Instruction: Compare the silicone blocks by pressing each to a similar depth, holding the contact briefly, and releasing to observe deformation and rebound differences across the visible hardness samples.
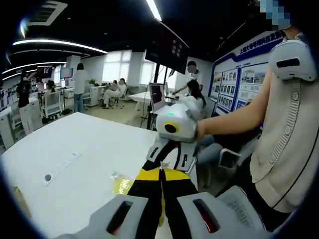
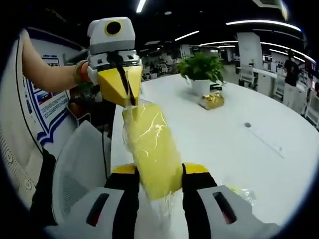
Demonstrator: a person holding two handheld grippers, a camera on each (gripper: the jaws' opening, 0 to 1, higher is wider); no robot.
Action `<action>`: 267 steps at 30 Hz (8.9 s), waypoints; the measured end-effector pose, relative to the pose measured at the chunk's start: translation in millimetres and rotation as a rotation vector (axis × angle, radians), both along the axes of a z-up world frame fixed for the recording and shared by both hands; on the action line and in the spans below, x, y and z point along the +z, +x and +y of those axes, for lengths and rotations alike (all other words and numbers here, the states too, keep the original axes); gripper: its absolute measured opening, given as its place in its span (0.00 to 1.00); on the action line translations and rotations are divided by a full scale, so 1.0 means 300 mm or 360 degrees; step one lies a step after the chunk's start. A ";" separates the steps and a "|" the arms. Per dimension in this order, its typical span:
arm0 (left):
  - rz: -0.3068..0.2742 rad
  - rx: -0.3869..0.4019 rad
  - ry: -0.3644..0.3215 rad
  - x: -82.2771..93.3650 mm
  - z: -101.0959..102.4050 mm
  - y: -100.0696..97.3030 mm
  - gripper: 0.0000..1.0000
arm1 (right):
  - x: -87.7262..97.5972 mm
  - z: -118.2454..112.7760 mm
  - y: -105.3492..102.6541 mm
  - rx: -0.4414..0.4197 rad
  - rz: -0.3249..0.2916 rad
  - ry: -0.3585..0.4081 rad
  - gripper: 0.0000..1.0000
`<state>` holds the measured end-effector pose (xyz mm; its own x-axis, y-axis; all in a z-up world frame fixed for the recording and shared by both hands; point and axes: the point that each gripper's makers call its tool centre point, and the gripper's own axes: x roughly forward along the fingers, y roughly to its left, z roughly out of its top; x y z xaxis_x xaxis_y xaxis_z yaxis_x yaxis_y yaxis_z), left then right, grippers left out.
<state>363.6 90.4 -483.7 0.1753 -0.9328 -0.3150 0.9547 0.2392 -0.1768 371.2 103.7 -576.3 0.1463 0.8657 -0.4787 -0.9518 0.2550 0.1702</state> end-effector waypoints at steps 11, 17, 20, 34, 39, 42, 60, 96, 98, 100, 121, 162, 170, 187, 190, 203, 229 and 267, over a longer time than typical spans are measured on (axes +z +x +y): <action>0.0010 0.0019 0.0035 -0.027 0.021 0.001 0.00 | -0.014 0.012 -0.013 0.0067 -0.0110 -0.0064 0.11; 0.0014 0.0019 0.0055 -0.044 0.023 -0.003 0.00 | -0.026 0.010 -0.010 0.0049 -0.0120 -0.0089 0.06; 0.0021 0.0019 0.0056 -0.047 0.023 -0.005 0.00 | -0.029 0.010 -0.010 0.0047 -0.0123 -0.0095 0.05; 0.0039 0.0010 0.0047 -0.044 0.021 -0.011 0.00 | -0.029 0.009 -0.015 0.0026 -0.0088 -0.0078 0.05; 0.0048 0.0011 0.0061 -0.046 0.021 -0.015 0.00 | -0.030 0.009 -0.012 0.0024 -0.0106 -0.0075 0.06; 0.0052 0.0016 0.0072 -0.046 0.018 -0.017 0.00 | -0.030 0.009 -0.013 0.0019 -0.0098 -0.0071 0.06; 0.0163 0.0061 0.0118 -0.079 0.035 -0.029 0.00 | -0.066 0.019 -0.027 0.0020 -0.0103 -0.0089 0.16; 0.0204 0.0097 0.0126 -0.100 0.056 -0.035 0.00 | -0.087 0.041 -0.034 0.0042 -0.0107 -0.0093 0.28; 0.0214 0.0099 0.0123 -0.103 0.060 -0.037 0.00 | -0.088 0.041 -0.036 0.0038 -0.0103 -0.0086 0.30; 0.0227 0.0103 0.0124 -0.107 0.063 -0.039 0.00 | -0.084 0.040 -0.035 0.0026 -0.0106 -0.0070 0.32; 0.0323 0.0249 0.0096 -0.200 0.105 -0.041 0.00 | -0.008 -0.195 -0.124 -0.0533 0.0032 0.0059 0.62; 0.0614 0.0894 -0.0080 -0.638 0.408 0.470 0.00 | -0.110 -0.498 -0.371 -0.1262 0.0278 -0.0275 0.67; 0.0631 0.0929 0.0026 -0.728 0.450 0.470 0.00 | -0.101 -0.473 -0.339 -0.1204 0.0261 -0.0297 0.66; 0.0544 0.1034 0.0082 -0.756 0.484 0.468 0.01 | -0.105 -0.438 -0.335 -0.1152 0.0278 -0.0248 0.63; 0.0483 0.1113 0.0132 -0.748 0.506 0.464 0.06 | -0.102 -0.429 -0.334 -0.1131 0.0278 -0.0225 0.63; 0.0446 0.1218 0.0227 -0.656 0.540 0.244 0.29 | -0.065 -0.397 -0.317 -0.1043 0.0228 -0.0067 0.62; 0.0268 0.1263 -0.0089 -0.397 0.399 -0.277 0.54 | -0.020 -0.390 -0.280 -0.0833 0.0209 0.0260 0.78; 0.0100 0.0973 -0.0104 -0.323 0.286 -0.266 0.76 | 0.019 -0.420 -0.293 -0.0731 -0.0063 0.0406 0.87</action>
<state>283.9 176.2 -580.7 0.6672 -0.6871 -0.2877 0.6357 0.7265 -0.2607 283.3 -22.4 -570.6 0.5518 0.7963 -0.2479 -0.7586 0.6027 0.2476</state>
